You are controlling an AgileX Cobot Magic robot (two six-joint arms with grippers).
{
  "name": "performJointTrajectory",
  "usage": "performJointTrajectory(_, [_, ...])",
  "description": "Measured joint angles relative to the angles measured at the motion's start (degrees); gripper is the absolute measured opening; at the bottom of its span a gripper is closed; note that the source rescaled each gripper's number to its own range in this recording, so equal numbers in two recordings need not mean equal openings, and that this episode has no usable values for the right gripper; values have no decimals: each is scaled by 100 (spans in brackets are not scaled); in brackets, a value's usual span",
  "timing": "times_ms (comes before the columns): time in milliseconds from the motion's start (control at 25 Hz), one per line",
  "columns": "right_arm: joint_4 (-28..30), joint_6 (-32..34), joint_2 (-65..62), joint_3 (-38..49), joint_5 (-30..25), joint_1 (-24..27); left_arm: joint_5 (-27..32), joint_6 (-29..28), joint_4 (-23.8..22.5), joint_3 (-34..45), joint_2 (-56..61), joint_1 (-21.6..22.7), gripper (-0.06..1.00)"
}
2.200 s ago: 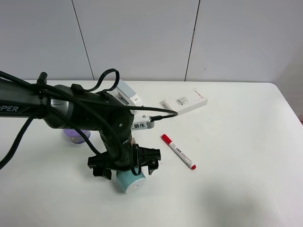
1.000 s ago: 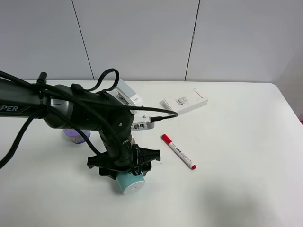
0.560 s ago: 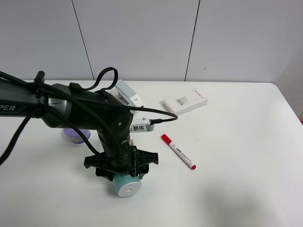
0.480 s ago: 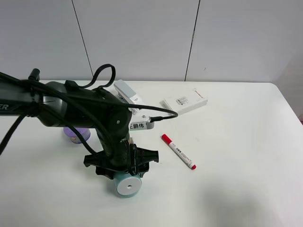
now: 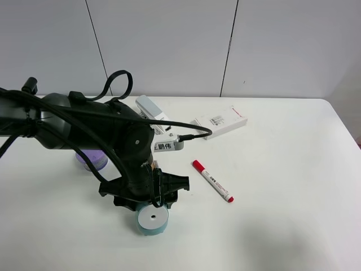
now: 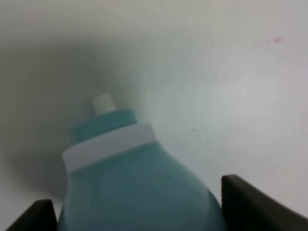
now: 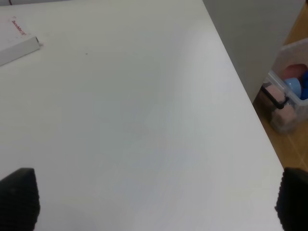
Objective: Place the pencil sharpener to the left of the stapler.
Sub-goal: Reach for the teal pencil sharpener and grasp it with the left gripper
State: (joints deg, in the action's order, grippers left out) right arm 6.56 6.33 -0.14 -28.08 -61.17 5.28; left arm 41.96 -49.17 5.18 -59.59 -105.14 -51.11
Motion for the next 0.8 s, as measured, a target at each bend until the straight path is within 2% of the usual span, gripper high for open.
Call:
performJointTrajectory(680, [0, 0, 0, 0, 0, 0, -355, 0, -83, 115, -22, 0, 2])
performJointTrajectory(800, [0, 0, 0, 0, 0, 0, -364, 0, 43, 270, -147, 0, 0])
